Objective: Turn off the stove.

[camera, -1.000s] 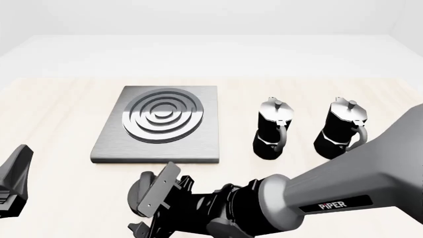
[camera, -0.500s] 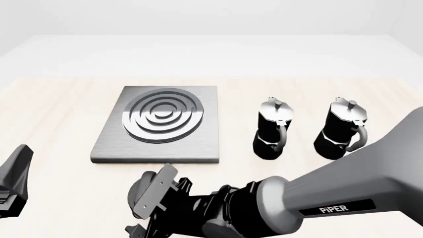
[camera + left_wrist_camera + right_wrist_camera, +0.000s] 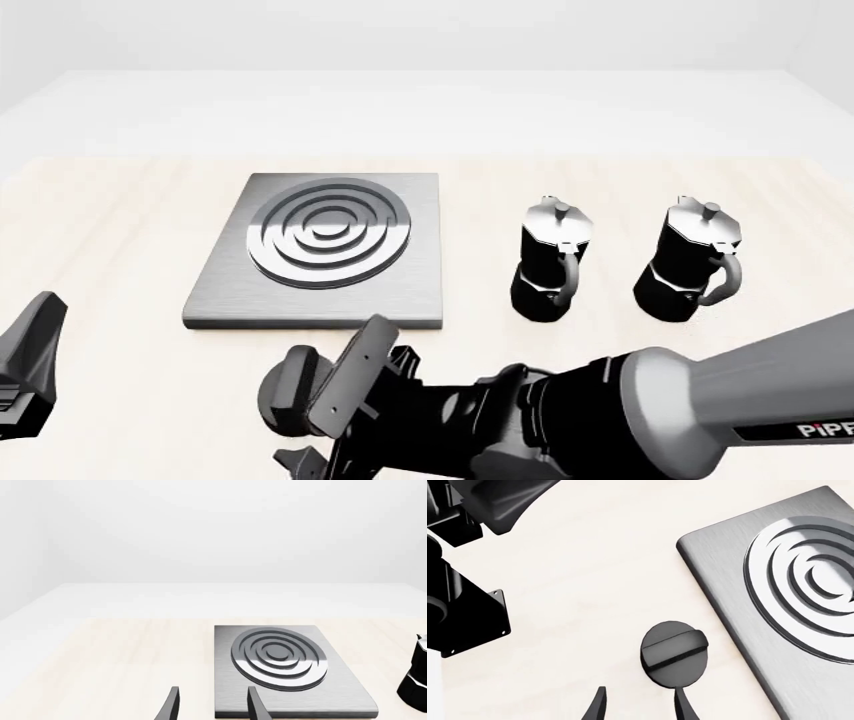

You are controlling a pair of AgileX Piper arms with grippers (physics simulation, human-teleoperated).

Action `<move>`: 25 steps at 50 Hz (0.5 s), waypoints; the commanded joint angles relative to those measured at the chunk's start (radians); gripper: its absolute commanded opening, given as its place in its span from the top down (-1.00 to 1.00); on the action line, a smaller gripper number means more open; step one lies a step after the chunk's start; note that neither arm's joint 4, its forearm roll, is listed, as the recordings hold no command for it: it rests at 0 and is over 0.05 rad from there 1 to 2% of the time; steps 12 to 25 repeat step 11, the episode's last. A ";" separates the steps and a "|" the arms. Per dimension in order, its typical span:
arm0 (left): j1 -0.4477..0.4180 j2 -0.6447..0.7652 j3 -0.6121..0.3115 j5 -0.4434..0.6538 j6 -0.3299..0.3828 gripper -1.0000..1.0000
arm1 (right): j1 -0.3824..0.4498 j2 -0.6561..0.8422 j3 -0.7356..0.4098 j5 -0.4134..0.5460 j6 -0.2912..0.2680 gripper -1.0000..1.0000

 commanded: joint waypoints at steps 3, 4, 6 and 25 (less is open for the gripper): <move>0.000 0.000 0.000 0.000 0.000 -1.00 | -0.034 -0.117 0.089 0.005 -0.003 -1.00; 0.000 0.000 0.000 0.000 0.000 -1.00 | -0.037 -0.122 0.093 0.006 -0.003 -1.00; 0.000 0.000 0.000 0.000 0.000 -1.00 | -0.047 -0.141 0.107 0.008 -0.005 -1.00; 0.000 0.000 0.000 0.000 0.000 -1.00 | -0.062 -0.178 0.128 0.017 -0.004 -1.00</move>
